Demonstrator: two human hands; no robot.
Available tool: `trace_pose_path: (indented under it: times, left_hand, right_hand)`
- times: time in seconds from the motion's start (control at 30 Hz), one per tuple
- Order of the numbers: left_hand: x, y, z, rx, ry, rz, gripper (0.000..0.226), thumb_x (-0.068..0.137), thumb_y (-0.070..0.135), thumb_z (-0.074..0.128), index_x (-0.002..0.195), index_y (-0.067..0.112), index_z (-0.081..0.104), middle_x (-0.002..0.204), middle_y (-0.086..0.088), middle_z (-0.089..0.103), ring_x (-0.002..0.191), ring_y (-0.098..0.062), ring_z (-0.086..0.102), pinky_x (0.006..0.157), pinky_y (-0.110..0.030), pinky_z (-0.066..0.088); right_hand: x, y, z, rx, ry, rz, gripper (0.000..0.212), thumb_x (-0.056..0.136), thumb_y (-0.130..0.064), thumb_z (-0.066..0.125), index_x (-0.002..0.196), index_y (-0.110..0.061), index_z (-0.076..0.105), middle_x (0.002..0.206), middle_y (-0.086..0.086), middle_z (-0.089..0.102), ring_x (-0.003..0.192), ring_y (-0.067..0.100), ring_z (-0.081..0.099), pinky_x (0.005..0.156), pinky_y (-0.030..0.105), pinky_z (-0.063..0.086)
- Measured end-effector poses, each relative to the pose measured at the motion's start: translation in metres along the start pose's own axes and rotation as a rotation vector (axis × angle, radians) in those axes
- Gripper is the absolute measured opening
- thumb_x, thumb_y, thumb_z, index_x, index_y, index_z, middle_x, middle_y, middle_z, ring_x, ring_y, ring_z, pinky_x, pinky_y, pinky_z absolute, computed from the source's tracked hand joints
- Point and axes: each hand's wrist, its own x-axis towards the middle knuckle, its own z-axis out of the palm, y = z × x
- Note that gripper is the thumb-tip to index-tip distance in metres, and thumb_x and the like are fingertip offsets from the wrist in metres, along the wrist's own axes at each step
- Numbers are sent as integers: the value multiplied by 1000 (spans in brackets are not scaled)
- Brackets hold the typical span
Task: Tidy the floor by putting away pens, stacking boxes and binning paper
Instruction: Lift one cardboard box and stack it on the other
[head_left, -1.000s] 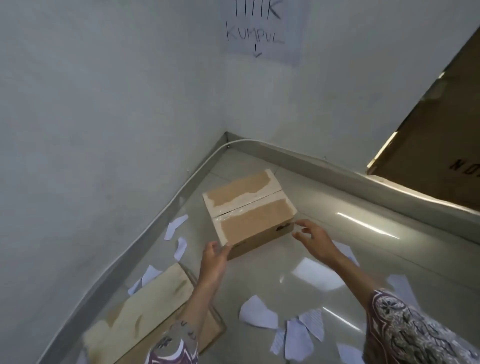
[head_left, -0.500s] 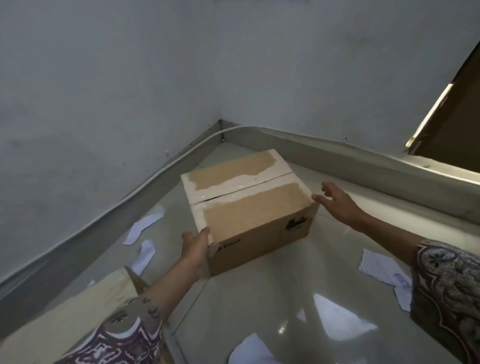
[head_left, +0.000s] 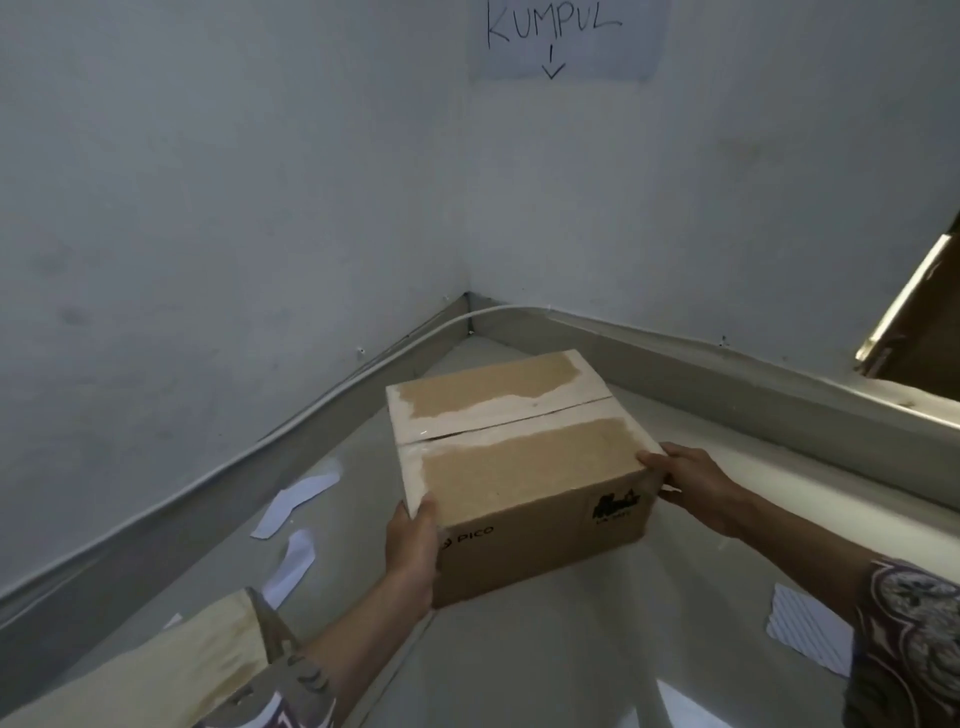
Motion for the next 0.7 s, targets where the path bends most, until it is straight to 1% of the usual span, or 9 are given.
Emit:
trace_pose_path:
  times: [0.1,0.2,0.3,0.37,0.4,0.47,0.53,0.6,0.7]
  left_hand:
    - [31,25,-1,32,1,77,33,98,22,41,129,12,49,107,-9,57,80,-18,54,71,-32,40]
    - [64,54,-1,52,-21,125,30,95,17,46,124,13,54,106,-8,61,91,-24,57,74,-33,42]
    - [102,80,7,49,-73,196,27,94,11,46,117,20,55,106,-9,61,94,-25,56,71,-32,41]
    - [125,92,12,102,-87,239,28,92,7,46,116,17,56,104,-12,62,92,-26,55,72,-34,39]
    - [136,96,15,124,-90,257,29,90,4,47,115,15,56,103,-13,62,91,-26,55,72,-35,38]
    - [156,101,21,153,-107,273,27,87,1,47,109,14,56,101,-15,61,87,-25,53,68,-34,38]
    - [172,104,27,166,-127,270,21,87,0,47,97,16,54,98,-15,60,85,-24,52,66,-33,38]
    - [187,104,31,162,-141,257,17,87,2,47,89,18,50,94,-12,58,82,-23,51,68,-34,39]
    - [203,105,37,118,-166,228,13,91,7,48,81,15,43,81,-11,52,70,-22,49,65,-34,41]
  right_hand:
    - [10,-4,7,76,10,-1,32,93,-12,53,122,2,54,111,14,62,98,26,59,85,39,44]
    - [19,-5,21,174,56,-23,27,95,-10,49,119,0,56,103,12,63,88,23,60,86,40,45]
    - [33,-8,38,234,117,-42,26,97,-9,46,120,-3,56,107,13,62,91,24,58,90,42,46]
    - [41,-7,50,246,179,-57,24,96,-10,46,116,-5,58,111,15,62,97,28,59,95,45,46]
    - [46,-6,56,252,210,-64,21,96,-10,46,112,-8,60,111,15,62,102,30,59,99,47,46]
    - [55,-5,67,255,265,-73,15,95,-12,47,101,-13,60,107,14,63,106,33,58,101,50,44]
    - [63,-6,75,243,333,-72,13,95,-15,47,97,-13,60,101,13,63,103,35,58,99,51,45]
    - [69,-8,82,227,399,-68,17,95,-16,47,97,-7,61,95,13,60,99,35,58,96,49,44]
    - [77,-12,89,232,421,-86,15,96,-18,46,97,-10,59,100,14,61,92,30,56,92,46,46]
